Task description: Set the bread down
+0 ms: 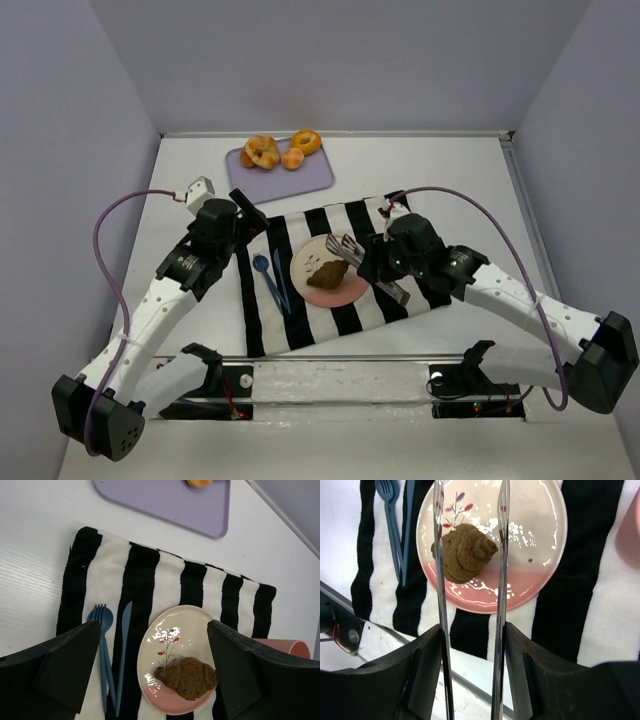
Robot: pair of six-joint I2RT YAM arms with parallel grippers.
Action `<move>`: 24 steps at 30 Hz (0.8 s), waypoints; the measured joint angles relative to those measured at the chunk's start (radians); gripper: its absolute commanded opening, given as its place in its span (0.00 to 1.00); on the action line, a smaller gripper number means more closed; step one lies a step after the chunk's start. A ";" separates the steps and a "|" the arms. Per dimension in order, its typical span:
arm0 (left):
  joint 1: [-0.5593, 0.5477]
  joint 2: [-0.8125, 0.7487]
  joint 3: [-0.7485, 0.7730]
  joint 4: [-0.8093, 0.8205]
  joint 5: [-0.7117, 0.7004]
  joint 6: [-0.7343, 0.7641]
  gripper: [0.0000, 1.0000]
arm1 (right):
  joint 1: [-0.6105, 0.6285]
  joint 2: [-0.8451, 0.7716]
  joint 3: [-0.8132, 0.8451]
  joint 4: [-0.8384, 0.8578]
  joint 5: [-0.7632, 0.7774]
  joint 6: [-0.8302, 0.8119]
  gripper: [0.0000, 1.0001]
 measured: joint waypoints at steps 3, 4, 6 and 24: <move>0.000 -0.015 0.001 -0.005 -0.010 0.005 0.99 | 0.000 0.028 0.062 -0.029 0.045 -0.018 0.54; 0.000 -0.018 0.001 -0.006 -0.013 0.007 0.99 | 0.000 0.047 0.094 -0.034 0.062 -0.029 0.55; 0.000 -0.029 0.002 -0.008 -0.024 0.011 0.99 | 0.000 0.085 0.155 -0.046 0.083 -0.049 0.55; 0.002 -0.030 0.050 -0.014 -0.106 0.053 0.99 | -0.131 1.067 1.148 -0.084 0.087 -0.241 0.62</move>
